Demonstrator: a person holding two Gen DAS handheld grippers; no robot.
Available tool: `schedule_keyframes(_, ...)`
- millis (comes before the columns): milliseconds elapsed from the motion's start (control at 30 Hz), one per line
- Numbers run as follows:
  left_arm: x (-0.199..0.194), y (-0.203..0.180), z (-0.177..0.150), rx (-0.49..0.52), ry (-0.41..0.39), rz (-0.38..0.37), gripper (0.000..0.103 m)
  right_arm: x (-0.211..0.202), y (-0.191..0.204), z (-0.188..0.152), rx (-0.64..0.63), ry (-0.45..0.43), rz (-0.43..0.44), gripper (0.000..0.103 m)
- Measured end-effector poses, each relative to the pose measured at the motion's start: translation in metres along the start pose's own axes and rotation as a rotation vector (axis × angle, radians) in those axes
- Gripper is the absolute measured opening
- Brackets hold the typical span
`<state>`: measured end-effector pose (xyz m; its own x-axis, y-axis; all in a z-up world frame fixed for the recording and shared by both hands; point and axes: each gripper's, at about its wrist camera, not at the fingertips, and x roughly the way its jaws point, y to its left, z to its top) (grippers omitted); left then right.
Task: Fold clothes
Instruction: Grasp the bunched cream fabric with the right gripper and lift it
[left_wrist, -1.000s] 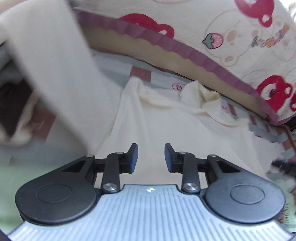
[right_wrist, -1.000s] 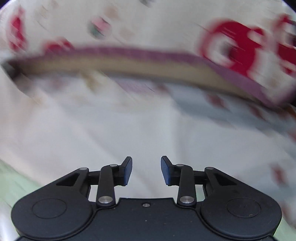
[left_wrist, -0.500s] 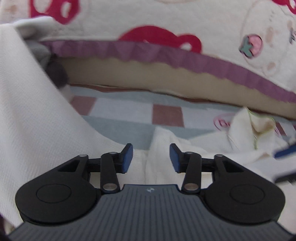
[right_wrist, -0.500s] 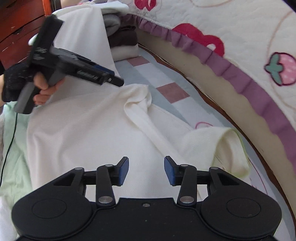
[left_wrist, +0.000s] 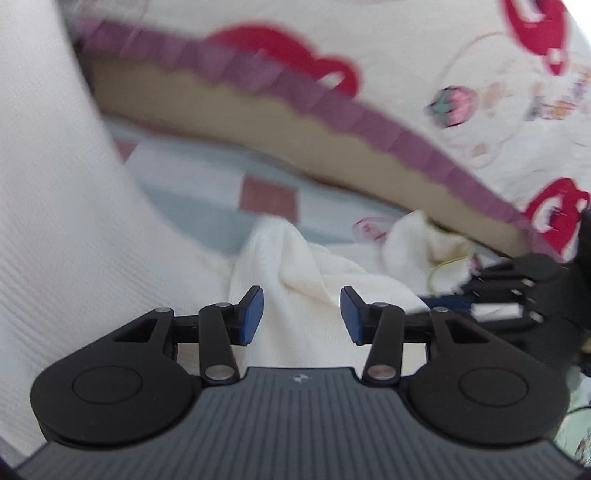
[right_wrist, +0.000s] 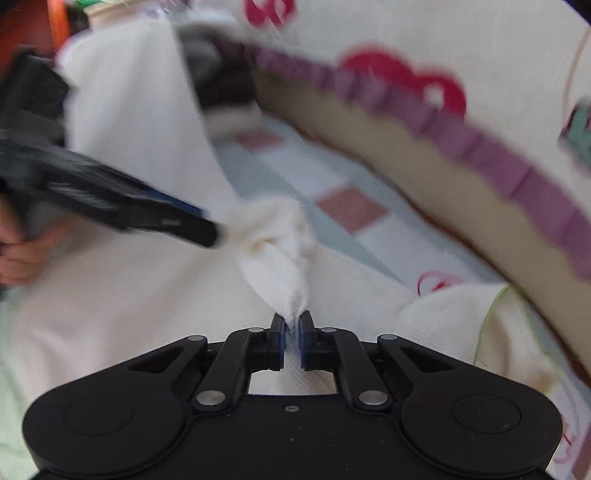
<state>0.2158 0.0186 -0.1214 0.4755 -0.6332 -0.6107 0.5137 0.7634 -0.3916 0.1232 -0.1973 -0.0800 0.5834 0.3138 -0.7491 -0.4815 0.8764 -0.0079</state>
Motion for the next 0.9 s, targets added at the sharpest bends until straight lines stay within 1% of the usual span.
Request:
schedule_keyframes(67,-0.011,-0.01,0.0,0.052,-0.017,-0.011,0.047,-0.022,0.03,-0.006,-0.037,0.02,0.018,0.008)
schedule_keyframes(100,-0.017,-0.015,0.001,0.078,-0.025,-0.016,0.049,-0.029,0.046,-0.012,-0.059,0.044,0.023,0.008)
schedule_keyframes(133,-0.018,-0.019,0.0,0.087,-0.017,-0.026,0.051,-0.032,0.062,-0.019,-0.087,0.075,0.021,0.008)
schedule_keyframes(200,-0.014,-0.022,-0.003,0.079,0.024,-0.052,0.052,-0.029,0.087,-0.035,-0.125,0.146,0.016,0.01)
schedule_keyframes(267,-0.009,-0.025,-0.006,0.072,0.069,-0.075,0.052,-0.023,0.104,-0.05,-0.119,0.188,0.036,0.014)
schedule_keyframes(300,-0.005,-0.025,-0.007,0.062,0.087,-0.071,0.052,-0.023,0.108,-0.054,-0.102,0.197,0.057,0.017)
schedule_keyframes(333,-0.003,-0.026,-0.008,0.049,0.1,-0.061,0.052,-0.023,0.109,-0.057,-0.082,0.197,0.071,0.018)
schedule_keyframes(367,-0.002,-0.027,-0.008,0.039,0.111,-0.067,0.052,-0.024,0.109,-0.058,-0.06,0.194,0.081,0.018)
schedule_keyframes(433,-0.003,-0.029,-0.009,0.025,0.126,-0.112,0.053,-0.027,0.106,-0.059,-0.016,0.198,0.11,0.02)
schedule_keyframes(467,-0.002,-0.031,-0.011,0.037,0.137,-0.137,0.053,-0.029,0.101,-0.059,0.014,0.209,0.137,0.021)
schedule_keyframes(500,0.0,-0.036,-0.014,0.059,0.157,-0.153,0.056,-0.031,0.095,-0.059,0.046,0.226,0.173,0.027)
schedule_keyframes(533,0.002,-0.04,-0.018,0.081,0.177,-0.168,0.06,-0.034,0.089,-0.059,0.075,0.246,0.214,0.036)
schedule_keyframes(567,0.004,-0.044,-0.022,0.104,0.197,-0.184,0.061,-0.038,0.082,-0.058,0.101,0.265,0.257,0.039)
schedule_keyframes(600,0.006,-0.048,-0.025,0.126,0.217,-0.199,0.062,-0.042,0.076,-0.057,0.118,0.282,0.296,0.041)
schedule_keyframes(633,0.008,-0.052,-0.029,0.148,0.237,-0.215,0.062,-0.051,0.072,-0.057,0.117,0.284,0.316,0.04)
schedule_keyframes(667,0.01,-0.056,-0.032,0.171,0.257,-0.23,0.063,-0.061,0.069,-0.056,0.106,0.269,0.321,0.04)
schedule_keyframes(733,0.015,-0.064,-0.04,0.215,0.296,-0.261,0.065,-0.075,0.049,-0.046,0.098,0.218,0.311,0.04)
schedule_keyframes(767,0.019,-0.067,-0.045,0.237,0.318,-0.249,0.065,-0.077,0.038,-0.04,0.097,0.202,0.291,0.04)
schedule_keyframes(800,0.024,-0.067,-0.048,0.227,0.332,-0.22,0.061,-0.076,0.028,-0.034,0.095,0.199,0.26,0.042)
schedule_keyframes(833,0.03,-0.063,-0.05,0.195,0.338,-0.194,0.045,-0.074,0.018,-0.028,0.094,0.195,0.229,0.046)
schedule_keyframes(867,0.032,-0.059,-0.051,0.167,0.34,-0.174,0.025,-0.071,0.01,-0.024,0.082,0.195,0.193,0.047)
schedule_keyframes(900,0.031,-0.055,-0.05,0.144,0.34,-0.159,0.011,-0.064,0.003,-0.022,0.062,0.206,0.168,0.047)
